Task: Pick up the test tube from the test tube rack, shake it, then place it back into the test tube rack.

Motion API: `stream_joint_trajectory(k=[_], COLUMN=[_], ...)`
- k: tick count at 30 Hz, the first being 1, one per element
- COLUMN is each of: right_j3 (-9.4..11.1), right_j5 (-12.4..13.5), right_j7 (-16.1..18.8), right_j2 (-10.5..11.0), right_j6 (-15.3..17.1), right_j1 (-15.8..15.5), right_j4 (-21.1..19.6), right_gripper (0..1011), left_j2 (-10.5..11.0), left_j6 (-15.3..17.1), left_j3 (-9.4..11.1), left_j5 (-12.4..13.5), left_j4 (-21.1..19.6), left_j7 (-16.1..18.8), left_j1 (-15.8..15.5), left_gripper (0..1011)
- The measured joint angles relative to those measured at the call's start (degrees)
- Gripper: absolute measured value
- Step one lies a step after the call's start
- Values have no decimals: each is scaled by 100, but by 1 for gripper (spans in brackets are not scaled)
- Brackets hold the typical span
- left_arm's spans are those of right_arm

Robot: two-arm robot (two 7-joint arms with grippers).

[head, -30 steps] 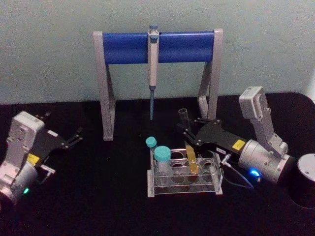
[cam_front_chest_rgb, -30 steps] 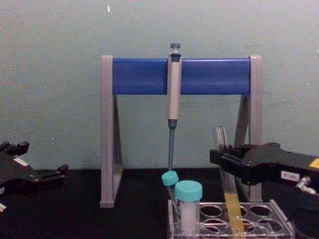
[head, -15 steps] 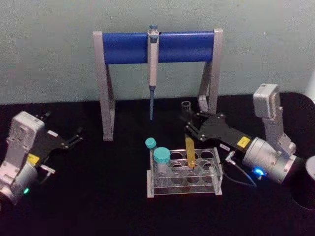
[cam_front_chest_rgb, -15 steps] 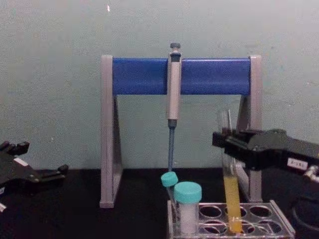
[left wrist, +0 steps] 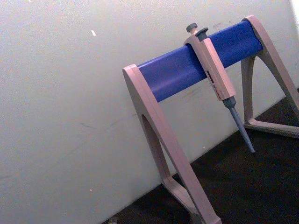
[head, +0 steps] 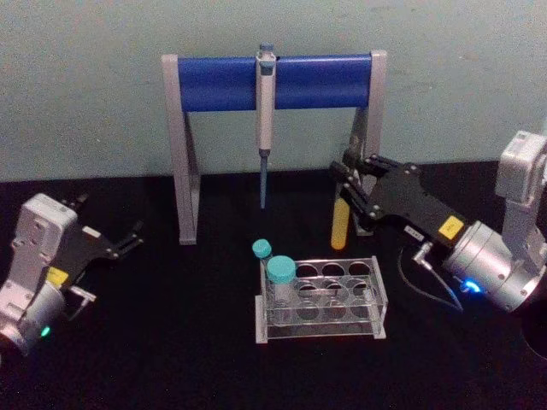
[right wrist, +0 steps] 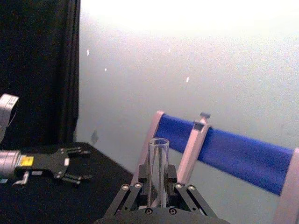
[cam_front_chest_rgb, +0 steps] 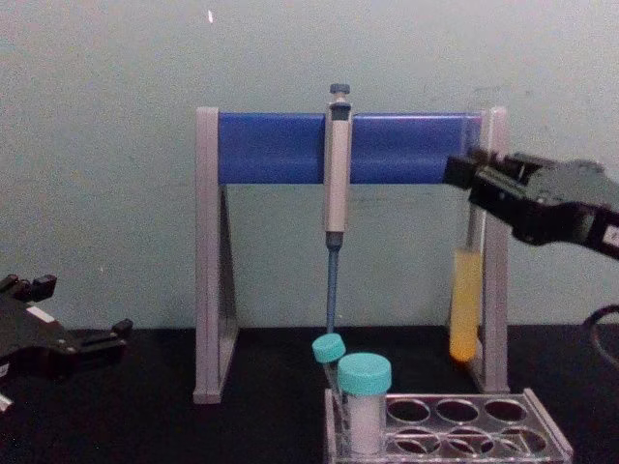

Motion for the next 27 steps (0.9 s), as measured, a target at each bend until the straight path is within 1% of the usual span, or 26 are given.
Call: stream_joint_trajectory(k=[2, 6, 11, 18, 22, 23, 24, 27], right_j3=[19, 115, 193, 235, 168, 127, 127, -23], right_j5=[-11, -125, -253, -367, -377, -371, -371, -295], right_j7=[-21, -181, -315, -353, -226, -150, -150, 113], right_j2=[-3, -34, -88, -180, -243, -262, -262, -293], right_j6=[-27, -93, -96, -84, -52, -32, -32, 41], right_j1=[-14, -76, -113, -76, 91, 166, 166, 357], right_j4=[-14, -42, -40, 25, 159, 209, 209, 351], right_gripper=[234, 234, 234, 234, 234, 234, 234, 234], left_j2=[0, 0, 0, 0, 0, 0, 0, 0], left_j6=[0, 0, 0, 0, 0, 0, 0, 0], left_j3=[0, 0, 0, 0, 0, 0, 0, 0], left_j5=[0, 0, 0, 1, 0, 0, 0, 0], left_j4=[0, 0, 0, 0, 0, 0, 0, 0], left_j7=[0, 0, 0, 0, 0, 0, 0, 0], left_j1=[0, 0, 0, 0, 0, 0, 0, 0], left_gripper=[1001, 1001, 1001, 1001, 1001, 1001, 1001, 1001])
